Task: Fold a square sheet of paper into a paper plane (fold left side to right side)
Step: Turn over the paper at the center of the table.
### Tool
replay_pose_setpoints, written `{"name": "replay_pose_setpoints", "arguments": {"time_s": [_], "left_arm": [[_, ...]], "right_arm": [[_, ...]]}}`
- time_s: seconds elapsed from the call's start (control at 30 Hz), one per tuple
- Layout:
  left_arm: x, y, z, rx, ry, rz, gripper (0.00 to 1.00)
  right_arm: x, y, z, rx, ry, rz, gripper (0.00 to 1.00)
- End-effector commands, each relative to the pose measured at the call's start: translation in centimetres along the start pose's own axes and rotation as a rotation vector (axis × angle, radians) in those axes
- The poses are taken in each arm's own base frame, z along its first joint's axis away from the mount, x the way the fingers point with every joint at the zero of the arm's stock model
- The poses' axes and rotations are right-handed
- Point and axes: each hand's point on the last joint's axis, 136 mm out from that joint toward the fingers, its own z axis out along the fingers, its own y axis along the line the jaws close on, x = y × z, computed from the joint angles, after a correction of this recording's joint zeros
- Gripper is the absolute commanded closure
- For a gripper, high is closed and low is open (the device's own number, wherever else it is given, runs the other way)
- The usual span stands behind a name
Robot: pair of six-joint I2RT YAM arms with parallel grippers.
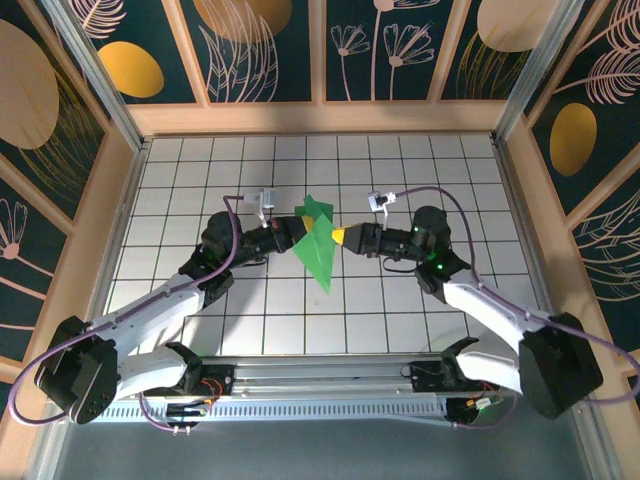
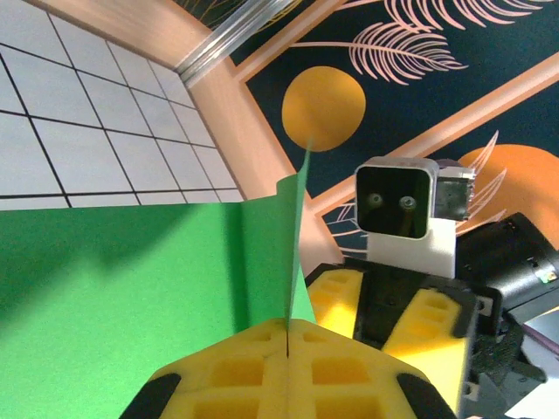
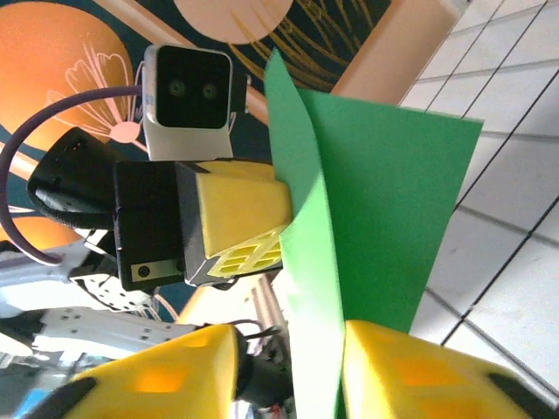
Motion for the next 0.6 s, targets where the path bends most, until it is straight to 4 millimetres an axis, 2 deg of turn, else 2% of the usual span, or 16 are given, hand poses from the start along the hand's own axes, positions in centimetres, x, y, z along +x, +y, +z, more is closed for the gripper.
{"name": "replay_pose_setpoints", "arguments": {"time_s": [0.0,0.13,0.27,0.4,0.57], "left_arm": [[-1.5,-1.7,-0.3,0.058,-0.059,0.028,1.00],[-1.7,-2.0,-0.2,0.070,-0.061,0.029,1.00],[-1.8,-2.3,-0.1,0.076,-0.064,0.031,1.00],[-1.7,-2.3,0.0,0.080,-0.060,0.027,1.00],[-1.6,-2.4,0.2,0.083,-0.052,0.020,1.00]], "right_arm": [[0.2,-1.1,-1.5,0.105,-0.024,-0.017,0.48],[2.5,-1.8,-2.1,0.108,-0.001,0.053,0.25],[4.0,-1.5,-1.9,0.062,0.000,0.095,0.16],[5.5,0.1,-0.4,-0.024,0.047,0.100,0.15],[5.3,1.5,0.9,-0.101,0.061,0.081,0.20]]}}
